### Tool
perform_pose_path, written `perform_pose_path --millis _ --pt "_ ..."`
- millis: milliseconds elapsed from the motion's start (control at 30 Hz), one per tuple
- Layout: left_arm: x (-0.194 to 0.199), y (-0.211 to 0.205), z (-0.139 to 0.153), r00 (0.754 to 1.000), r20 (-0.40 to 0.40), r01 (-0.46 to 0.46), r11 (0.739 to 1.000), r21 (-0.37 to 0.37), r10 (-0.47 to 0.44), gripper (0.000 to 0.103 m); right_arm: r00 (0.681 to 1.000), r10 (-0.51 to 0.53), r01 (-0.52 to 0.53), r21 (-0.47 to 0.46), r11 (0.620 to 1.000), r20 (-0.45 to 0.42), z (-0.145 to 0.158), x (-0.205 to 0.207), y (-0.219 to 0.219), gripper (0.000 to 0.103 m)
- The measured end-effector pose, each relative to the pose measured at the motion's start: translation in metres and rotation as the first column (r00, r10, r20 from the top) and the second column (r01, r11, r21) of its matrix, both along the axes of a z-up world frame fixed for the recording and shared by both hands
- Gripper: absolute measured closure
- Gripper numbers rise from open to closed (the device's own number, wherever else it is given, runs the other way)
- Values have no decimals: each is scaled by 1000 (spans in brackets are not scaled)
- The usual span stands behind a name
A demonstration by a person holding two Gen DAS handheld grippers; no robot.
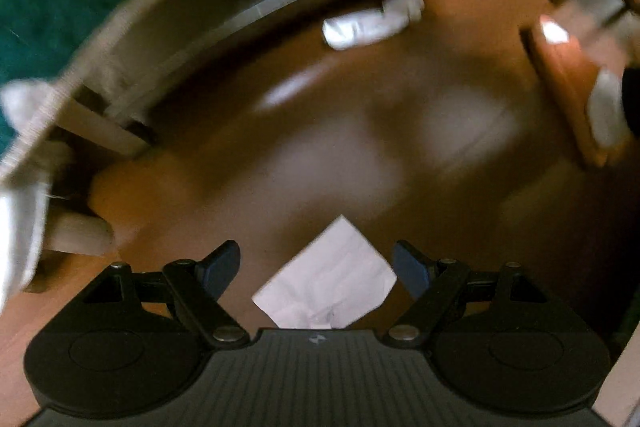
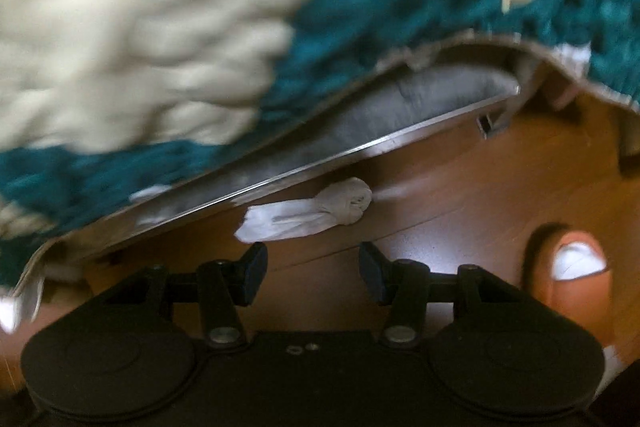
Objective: Collect trash
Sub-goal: 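Lower both open tools back toward the tissue and cloth on the floor, then grasp the white tissue with the left tool while the right tool grasps the white cloth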
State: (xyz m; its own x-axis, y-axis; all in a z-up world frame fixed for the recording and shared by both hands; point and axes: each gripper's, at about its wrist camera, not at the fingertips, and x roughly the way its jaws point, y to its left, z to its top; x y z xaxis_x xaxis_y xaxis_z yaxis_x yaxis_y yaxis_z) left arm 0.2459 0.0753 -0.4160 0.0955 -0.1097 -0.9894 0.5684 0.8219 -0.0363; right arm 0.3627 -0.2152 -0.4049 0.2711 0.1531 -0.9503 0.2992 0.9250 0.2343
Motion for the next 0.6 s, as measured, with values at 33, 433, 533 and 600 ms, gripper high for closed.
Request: perform_pose_path --millis 33,433,533,600 --pt "-3 1 -9 1000 -12 14 1000 3 -14 20 1000 -15 15 1 1000 -9 -9 3 -1 52" --pt "-41 -10 -109 954 -18 299 947 117 -299 20 998 -20 18 -34 999 -60 -80 39 6 52" --pt "-40 -11 -120 953 -13 302 945 123 -303 20 997 -31 28 -45 999 -64 -91 43 6 52" --pt "-42 -14 -125 944 -3 328 934 141 -331 20 997 -29 25 -54 998 -68 -98 47 7 52"
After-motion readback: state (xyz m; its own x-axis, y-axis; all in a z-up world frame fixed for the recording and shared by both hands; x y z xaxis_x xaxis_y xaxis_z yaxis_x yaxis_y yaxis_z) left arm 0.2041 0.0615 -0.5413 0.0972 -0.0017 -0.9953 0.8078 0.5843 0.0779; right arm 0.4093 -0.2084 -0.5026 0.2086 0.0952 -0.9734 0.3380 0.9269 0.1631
